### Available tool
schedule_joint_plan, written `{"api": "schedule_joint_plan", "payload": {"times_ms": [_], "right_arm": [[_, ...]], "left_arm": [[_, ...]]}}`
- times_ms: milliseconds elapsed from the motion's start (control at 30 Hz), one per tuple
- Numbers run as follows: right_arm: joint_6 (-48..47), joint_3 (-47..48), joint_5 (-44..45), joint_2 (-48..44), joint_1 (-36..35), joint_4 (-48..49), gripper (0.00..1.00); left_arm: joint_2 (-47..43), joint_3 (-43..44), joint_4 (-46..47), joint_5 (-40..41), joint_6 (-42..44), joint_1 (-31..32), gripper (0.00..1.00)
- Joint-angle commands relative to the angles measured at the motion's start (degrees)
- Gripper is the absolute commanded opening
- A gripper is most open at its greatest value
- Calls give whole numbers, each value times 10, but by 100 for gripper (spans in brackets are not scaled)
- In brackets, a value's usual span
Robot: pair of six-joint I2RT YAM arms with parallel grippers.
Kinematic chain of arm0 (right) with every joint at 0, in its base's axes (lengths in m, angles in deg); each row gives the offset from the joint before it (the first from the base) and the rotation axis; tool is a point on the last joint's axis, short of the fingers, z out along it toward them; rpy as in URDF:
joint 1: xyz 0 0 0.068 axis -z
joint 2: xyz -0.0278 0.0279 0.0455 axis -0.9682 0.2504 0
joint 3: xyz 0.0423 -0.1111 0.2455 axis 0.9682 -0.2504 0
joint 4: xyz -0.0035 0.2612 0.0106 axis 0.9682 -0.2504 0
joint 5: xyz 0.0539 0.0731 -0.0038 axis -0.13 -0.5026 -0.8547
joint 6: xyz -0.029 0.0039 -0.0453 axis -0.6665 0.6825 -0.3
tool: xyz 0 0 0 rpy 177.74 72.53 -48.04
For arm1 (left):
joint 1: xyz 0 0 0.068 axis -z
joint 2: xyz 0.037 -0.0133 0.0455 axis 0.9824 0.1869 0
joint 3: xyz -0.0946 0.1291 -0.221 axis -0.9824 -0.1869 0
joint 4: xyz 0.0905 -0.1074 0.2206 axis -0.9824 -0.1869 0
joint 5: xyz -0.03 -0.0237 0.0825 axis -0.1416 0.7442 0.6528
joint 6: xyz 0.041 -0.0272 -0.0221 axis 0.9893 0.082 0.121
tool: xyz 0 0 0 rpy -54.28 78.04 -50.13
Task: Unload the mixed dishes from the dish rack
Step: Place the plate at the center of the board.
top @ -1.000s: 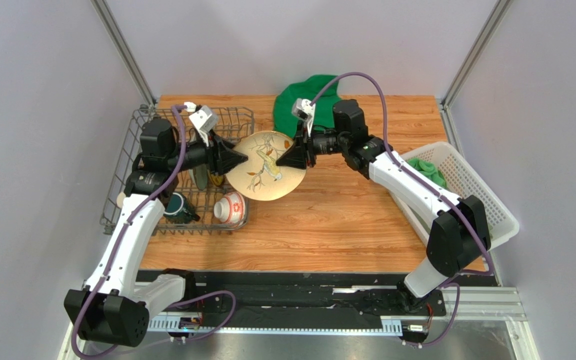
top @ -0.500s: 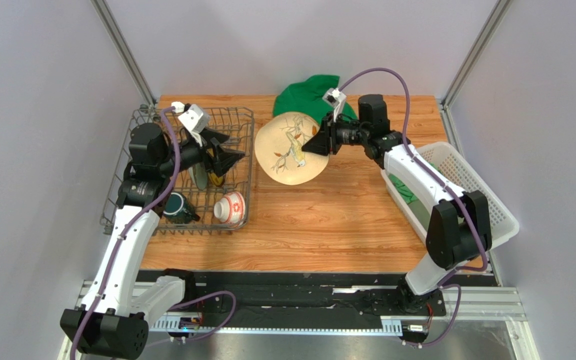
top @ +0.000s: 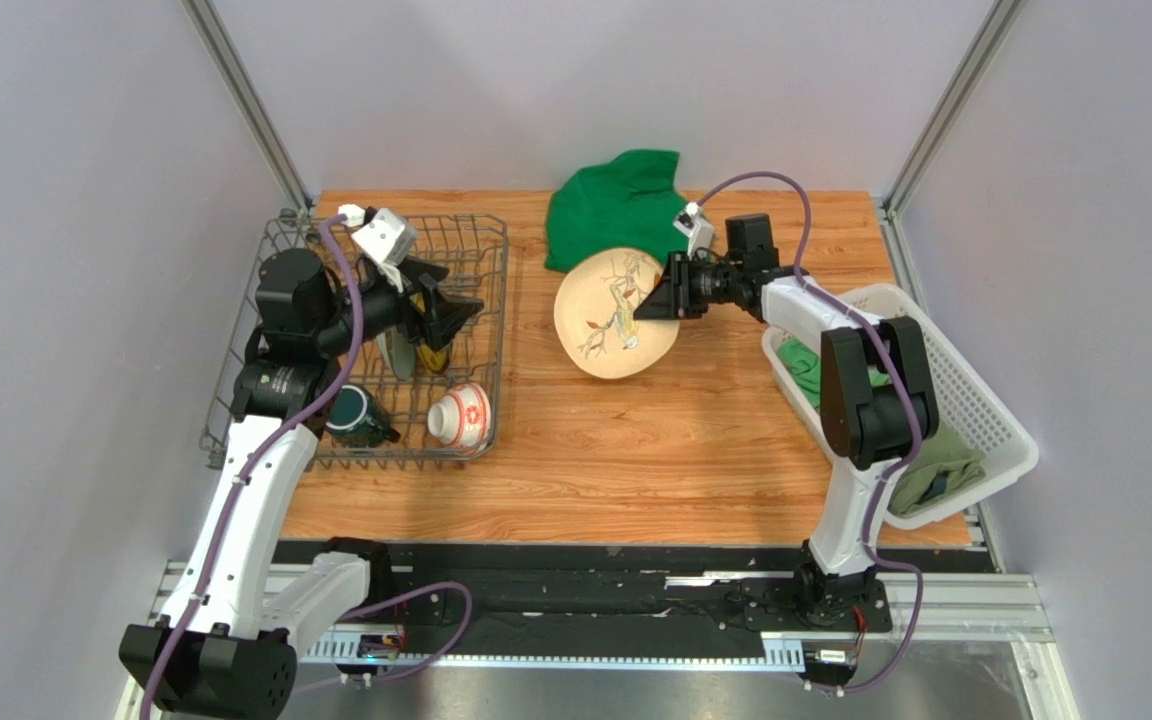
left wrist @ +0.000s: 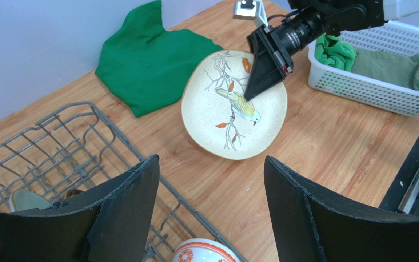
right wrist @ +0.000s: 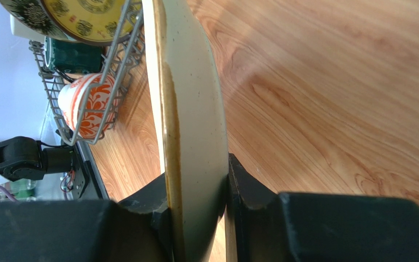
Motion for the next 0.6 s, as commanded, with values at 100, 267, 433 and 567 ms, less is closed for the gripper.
{"api": "schedule_joint_plan", "payload": {"times_ms": [100, 267, 433, 567], "right_arm": [[35, 53, -69, 36, 2, 51, 0], [42, 71, -82, 92, 5, 50, 0], [37, 83, -85, 116, 7, 49, 0], [37, 87, -86, 132, 6, 47, 0]], "left_arm": [[-5, 5, 0, 17, 25, -3, 78], [-11, 1, 0, 22, 31, -3, 78], [-11, 4, -2, 28, 34, -3, 78], [-10, 0, 1, 32, 34, -3, 78]]}}
